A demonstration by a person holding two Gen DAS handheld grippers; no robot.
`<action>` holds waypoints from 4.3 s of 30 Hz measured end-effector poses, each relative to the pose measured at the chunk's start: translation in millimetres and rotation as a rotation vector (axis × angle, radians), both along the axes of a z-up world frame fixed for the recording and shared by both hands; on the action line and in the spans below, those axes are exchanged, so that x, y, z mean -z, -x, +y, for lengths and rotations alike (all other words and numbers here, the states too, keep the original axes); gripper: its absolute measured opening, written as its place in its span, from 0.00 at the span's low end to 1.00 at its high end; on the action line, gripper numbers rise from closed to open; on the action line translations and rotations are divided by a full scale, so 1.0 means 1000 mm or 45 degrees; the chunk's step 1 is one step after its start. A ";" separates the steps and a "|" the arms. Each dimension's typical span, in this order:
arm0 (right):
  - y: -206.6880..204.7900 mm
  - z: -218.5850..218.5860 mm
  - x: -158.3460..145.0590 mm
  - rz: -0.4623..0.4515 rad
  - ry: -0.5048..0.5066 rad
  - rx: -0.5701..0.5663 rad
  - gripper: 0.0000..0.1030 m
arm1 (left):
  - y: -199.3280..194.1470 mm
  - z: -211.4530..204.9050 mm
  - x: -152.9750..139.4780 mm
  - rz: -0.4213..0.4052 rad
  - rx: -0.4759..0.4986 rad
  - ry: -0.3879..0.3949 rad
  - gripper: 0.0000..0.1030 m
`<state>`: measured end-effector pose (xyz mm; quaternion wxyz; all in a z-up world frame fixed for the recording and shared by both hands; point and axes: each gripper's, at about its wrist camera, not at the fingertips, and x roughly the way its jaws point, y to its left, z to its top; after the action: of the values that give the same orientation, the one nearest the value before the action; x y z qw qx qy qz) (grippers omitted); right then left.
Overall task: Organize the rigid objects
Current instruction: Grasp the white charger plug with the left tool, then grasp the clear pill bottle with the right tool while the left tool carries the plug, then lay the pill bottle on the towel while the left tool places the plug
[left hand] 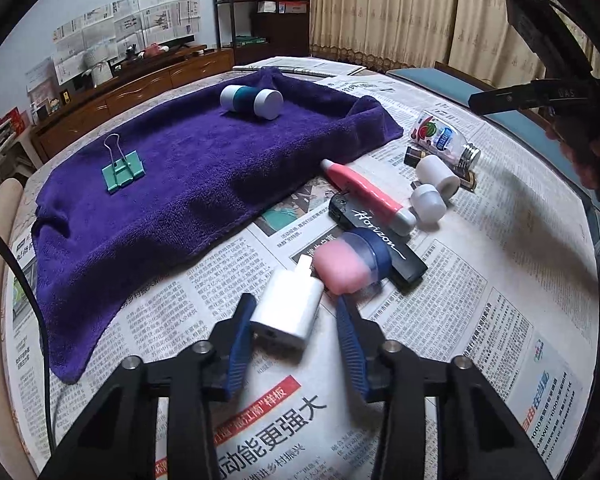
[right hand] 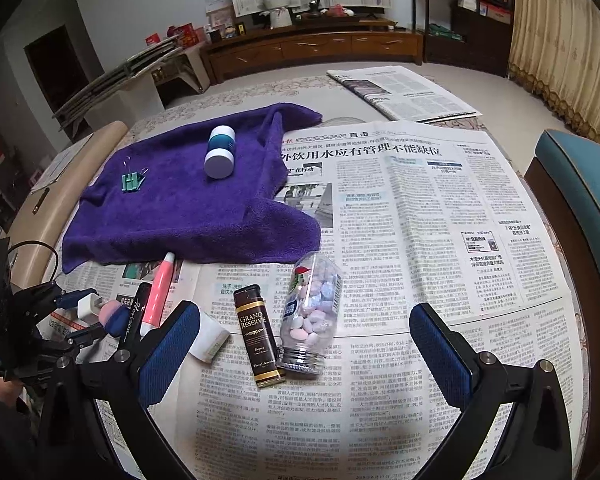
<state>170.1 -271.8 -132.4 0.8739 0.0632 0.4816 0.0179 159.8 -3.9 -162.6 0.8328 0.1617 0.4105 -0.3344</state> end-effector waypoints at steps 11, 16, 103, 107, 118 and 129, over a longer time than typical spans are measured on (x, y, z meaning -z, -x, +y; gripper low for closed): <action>0.002 0.002 0.003 0.013 0.025 -0.016 1.00 | 0.003 0.000 -0.002 0.007 -0.168 0.003 0.25; 0.001 0.002 0.011 0.013 0.110 -0.032 1.00 | 0.005 0.009 -0.002 0.025 -0.255 0.015 0.25; -0.160 0.096 0.048 0.181 0.164 -0.323 0.41 | -0.150 0.056 -0.015 0.087 -0.699 0.065 0.25; -0.159 0.099 0.056 0.196 0.198 -0.354 0.41 | -0.154 0.054 -0.008 0.104 -0.675 0.021 0.25; -0.155 0.100 0.060 0.186 0.258 -0.478 0.41 | -0.153 0.046 -0.002 0.100 -0.609 -0.104 0.27; -0.159 0.095 0.057 0.218 0.247 -0.616 0.45 | -0.157 0.045 -0.002 0.105 -0.593 -0.210 0.47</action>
<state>328.8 -177.2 -189.3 0.8023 -0.1363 0.5543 0.1745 316.9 41.1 -160.5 0.8540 0.1164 0.4961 -0.1050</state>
